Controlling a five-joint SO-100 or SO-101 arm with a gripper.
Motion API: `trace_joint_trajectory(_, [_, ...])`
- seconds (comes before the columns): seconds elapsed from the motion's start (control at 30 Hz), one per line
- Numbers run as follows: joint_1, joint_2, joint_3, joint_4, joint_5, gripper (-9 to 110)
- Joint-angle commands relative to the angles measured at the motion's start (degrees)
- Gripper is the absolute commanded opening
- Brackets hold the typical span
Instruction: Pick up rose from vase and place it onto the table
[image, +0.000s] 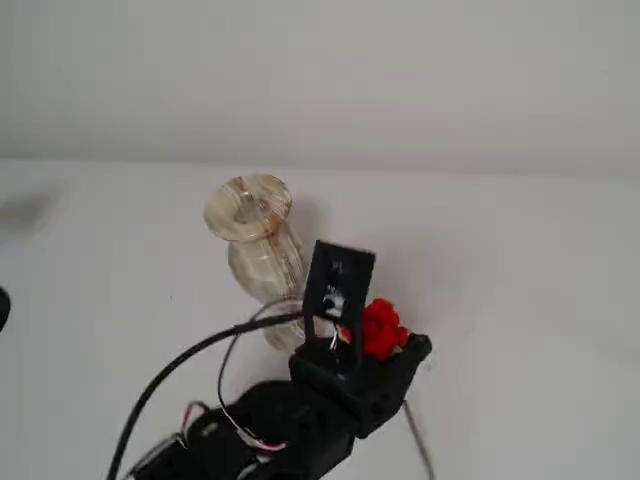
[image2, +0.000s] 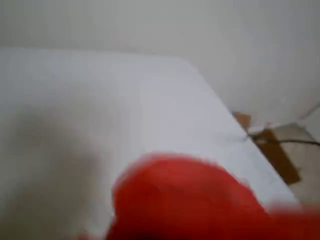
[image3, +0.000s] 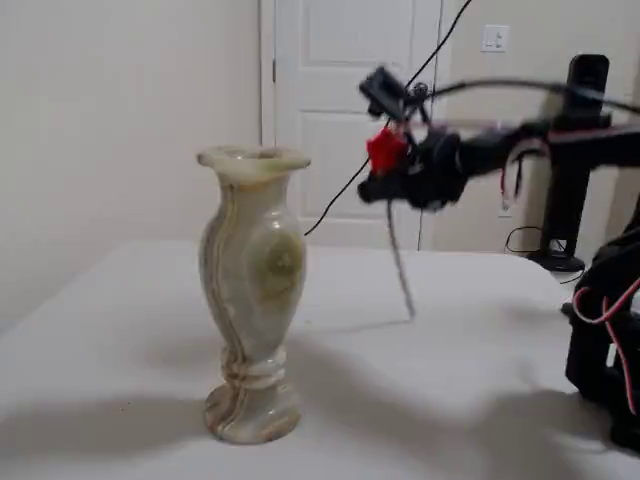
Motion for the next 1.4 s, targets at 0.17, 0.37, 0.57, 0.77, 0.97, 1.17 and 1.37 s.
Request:
trace_joint_trajectory(0.17, [-2.8,-24.0,0.3,-32.8,1.7,0])
trace_joint_trajectory(0.37, [-3.7,-40.6,-4.3,-43.8,2.5,0])
trace_joint_trajectory(0.57, [-3.0,-57.7,-12.4,-52.2,4.0,0])
trace_joint_trajectory(0.77, [-5.4,-67.7,-14.5,-59.1,4.8,0])
trace_joint_trajectory(0.97, [-5.7,-75.6,-18.1,-62.8,5.6,2])
trace_joint_trajectory(1.17, [-5.4,-78.7,-21.4,-63.8,6.3,11])
trace_joint_trajectory(1.37, [-4.7,-78.9,-22.1,-63.5,5.9,26])
